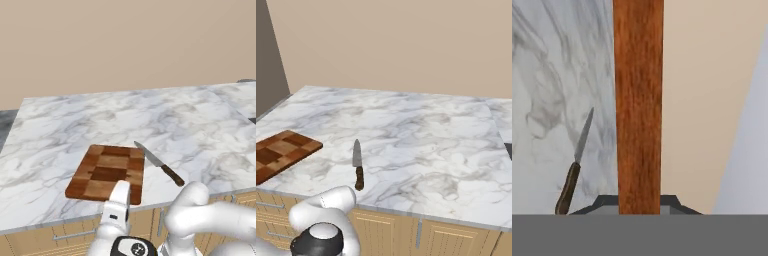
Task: Move the cutting board and knife to the sink. Then move spray from the cabinet to the counter.
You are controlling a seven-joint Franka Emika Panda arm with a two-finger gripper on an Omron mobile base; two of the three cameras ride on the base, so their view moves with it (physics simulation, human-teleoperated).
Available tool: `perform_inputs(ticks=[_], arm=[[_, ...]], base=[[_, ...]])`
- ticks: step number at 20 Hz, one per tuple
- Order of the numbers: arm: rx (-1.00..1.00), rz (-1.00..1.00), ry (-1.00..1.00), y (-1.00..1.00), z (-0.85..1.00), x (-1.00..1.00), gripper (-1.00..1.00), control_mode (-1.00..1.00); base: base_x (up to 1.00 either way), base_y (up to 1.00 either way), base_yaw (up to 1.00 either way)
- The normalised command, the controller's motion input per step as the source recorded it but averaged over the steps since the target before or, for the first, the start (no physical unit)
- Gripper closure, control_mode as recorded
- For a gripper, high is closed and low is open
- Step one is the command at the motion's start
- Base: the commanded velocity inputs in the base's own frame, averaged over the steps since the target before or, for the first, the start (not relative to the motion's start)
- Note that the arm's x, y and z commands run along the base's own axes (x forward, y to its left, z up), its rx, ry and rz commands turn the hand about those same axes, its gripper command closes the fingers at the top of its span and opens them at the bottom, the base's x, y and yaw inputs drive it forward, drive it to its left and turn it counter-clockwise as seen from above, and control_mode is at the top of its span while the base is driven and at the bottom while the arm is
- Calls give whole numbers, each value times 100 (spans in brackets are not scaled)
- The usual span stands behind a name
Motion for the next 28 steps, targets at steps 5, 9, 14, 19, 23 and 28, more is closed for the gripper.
perform_inputs(ticks=[5,9,14,19,23,28], arm=[[0,0,0,-24,60,-1,100,-100],[0,-2,0,-24,58,0,100,-100],[0,-7,0,-25,51,2,100,-100],[0,-12,0,-33,40,0,100,-100],[0,-14,0,-37,33,1,100,-100],[0,-17,-1,-32,24,6,100,-100]], base=[[0,0,0],[0,0,0],[0,0,0],[0,0,0],[0,0,0],[0,0,0]])
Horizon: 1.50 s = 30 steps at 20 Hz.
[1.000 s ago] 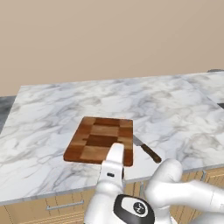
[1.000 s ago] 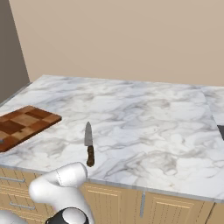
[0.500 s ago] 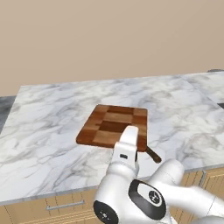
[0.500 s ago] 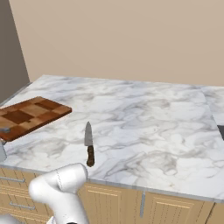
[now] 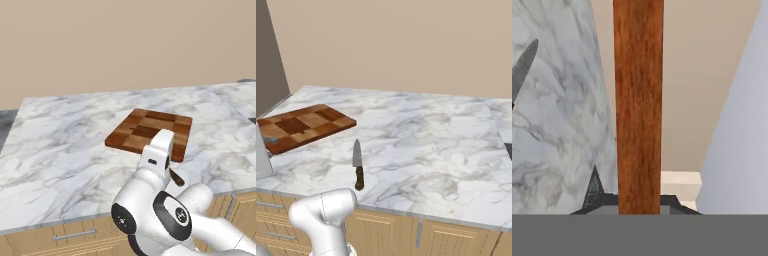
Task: Move the cutting board and knife to the sink. Then move spray from the cabinet to the counter.
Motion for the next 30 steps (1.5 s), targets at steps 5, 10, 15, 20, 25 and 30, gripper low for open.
perform_inputs(ticks=[5,10,15,20,25,30], arm=[[0,-6,-6,-12,14,6,100,-100],[0,0,-3,0,3,0,100,-100],[0,0,0,0,0,0,100,100],[0,0,0,0,0,0,100,100],[0,0,0,0,0,0,100,100],[0,0,0,0,0,0,100,100]], base=[[0,0,0],[0,0,0],[0,0,0],[-40,0,-3],[-62,-15,-17],[-9,-48,-30]])
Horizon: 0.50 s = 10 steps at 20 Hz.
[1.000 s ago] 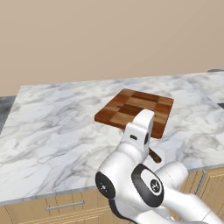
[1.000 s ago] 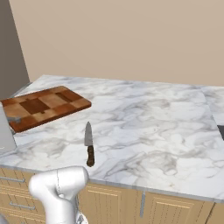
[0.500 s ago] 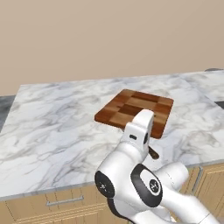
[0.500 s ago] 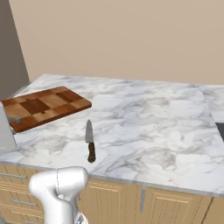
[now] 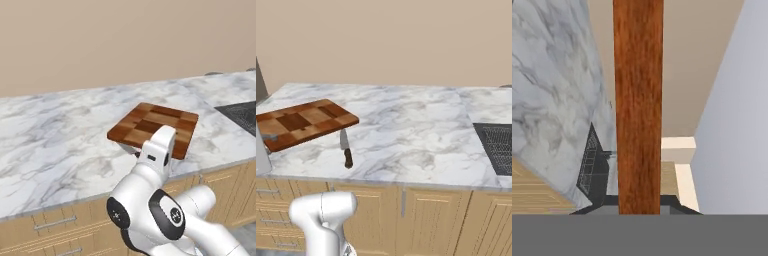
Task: Move the cutting board and knife to the sink. Then move spray from the cabinet to the counter.
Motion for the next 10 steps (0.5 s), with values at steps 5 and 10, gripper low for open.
perform_inputs(ticks=[5,10], arm=[[0,0,0,0,0,0,100,100],[0,0,0,0,0,0,100,100]], base=[[0,-63,-30],[7,-65,-20]])
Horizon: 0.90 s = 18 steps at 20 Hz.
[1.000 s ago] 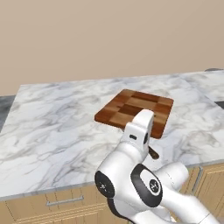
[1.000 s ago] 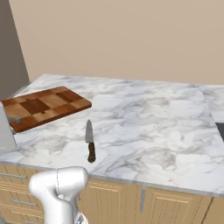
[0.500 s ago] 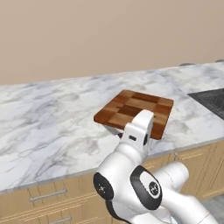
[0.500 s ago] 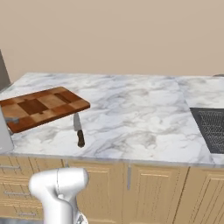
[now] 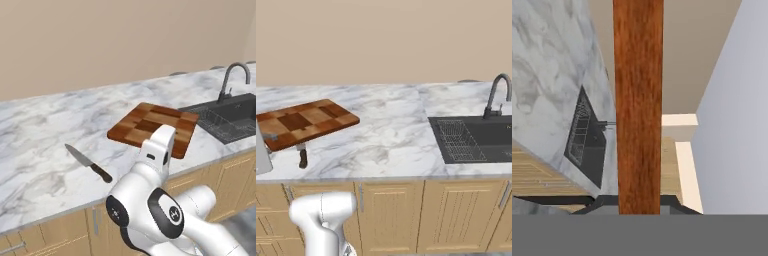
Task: Move the cutting board and knife to the sink. Then move spray from the cabinet to the counter.
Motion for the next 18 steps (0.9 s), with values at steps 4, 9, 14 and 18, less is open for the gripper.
perform_inputs(ticks=[4,9,14,18], arm=[[0,0,0,0,0,0,100,100],[0,0,0,0,0,0,100,100],[0,0,0,0,0,0,100,100],[0,0,0,0,0,0,100,100]], base=[[18,-69,-3],[25,-71,0],[28,-71,0],[33,-69,0]])
